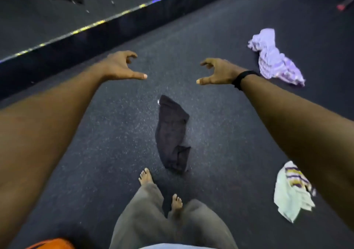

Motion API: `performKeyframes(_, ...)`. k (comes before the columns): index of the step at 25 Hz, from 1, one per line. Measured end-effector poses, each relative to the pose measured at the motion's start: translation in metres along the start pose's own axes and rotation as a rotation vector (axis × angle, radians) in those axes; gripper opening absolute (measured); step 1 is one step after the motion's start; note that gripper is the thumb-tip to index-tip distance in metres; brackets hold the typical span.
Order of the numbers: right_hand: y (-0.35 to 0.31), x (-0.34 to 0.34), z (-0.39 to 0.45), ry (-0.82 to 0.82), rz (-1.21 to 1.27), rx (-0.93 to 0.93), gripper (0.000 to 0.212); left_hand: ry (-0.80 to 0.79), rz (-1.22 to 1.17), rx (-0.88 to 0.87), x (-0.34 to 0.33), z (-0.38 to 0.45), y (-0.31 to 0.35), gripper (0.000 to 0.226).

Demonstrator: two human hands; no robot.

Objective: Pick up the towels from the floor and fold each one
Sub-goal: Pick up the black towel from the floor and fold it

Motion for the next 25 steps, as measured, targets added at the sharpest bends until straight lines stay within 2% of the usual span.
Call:
performKeyframes(5,0.078,-0.127,0.074,-0.128,0.026,-0.178,0.08,-0.233,0.037,-0.003,-0.112,0.091,-0.045,0.089)
performKeyframes(9,0.161,-0.24,0.126,-0.191,-0.016,-0.3,0.076,-0.335,0.058,0.012,-0.221,0.154,-0.095,0.094)
performKeyframes(15,0.295,-0.462,0.188,-0.329,-0.004,-0.461,0.063,-0.504,0.057,0.067,-0.443,0.235,-0.187,0.095)
performKeyframes(17,0.326,-0.529,0.198,-0.359,0.028,-0.508,0.06,-0.54,0.059,0.079,-0.503,0.248,-0.215,0.098)
performKeyframes(20,0.362,-0.631,0.208,-0.436,0.084,-0.596,0.061,-0.585,0.08,0.103,-0.586,0.265,-0.257,0.091)
performKeyframes(22,0.375,-0.683,0.211,-0.489,0.114,-0.641,0.065,-0.609,0.094,0.104,-0.622,0.27,-0.276,0.09)
performKeyframes(25,0.383,-0.744,0.216,-0.517,0.262,-0.756,0.091,-0.64,0.099,0.118,-0.654,0.28,-0.296,0.092)
Point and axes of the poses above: each hand's wrist, its own z-axis towards the middle knuckle, its own x-axis out of the back of the hand, y = z × x, the point moved 6 cm from there along z, towards the middle knuckle, and after that the axes turned 2 degrees about z, right-handed, at the moved point
